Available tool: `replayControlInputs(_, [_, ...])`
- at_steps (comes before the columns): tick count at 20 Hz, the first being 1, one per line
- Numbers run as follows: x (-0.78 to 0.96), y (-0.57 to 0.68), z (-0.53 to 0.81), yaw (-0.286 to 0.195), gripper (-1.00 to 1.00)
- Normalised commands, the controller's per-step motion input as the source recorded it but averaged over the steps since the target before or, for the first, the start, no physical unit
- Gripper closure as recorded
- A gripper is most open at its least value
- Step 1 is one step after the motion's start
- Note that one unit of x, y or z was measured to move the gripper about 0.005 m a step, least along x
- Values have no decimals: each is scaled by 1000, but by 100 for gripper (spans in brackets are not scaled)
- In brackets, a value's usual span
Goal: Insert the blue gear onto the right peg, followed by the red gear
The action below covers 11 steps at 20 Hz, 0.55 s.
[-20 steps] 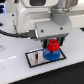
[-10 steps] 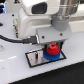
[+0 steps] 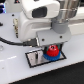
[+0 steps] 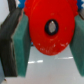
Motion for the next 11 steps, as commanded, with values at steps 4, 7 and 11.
replayControlInputs(4, [-26,116,458,0,-100])
replayControlInputs(7, [-48,98,480,0,-100])
replayControlInputs(11, [0,0,62,0,-100])
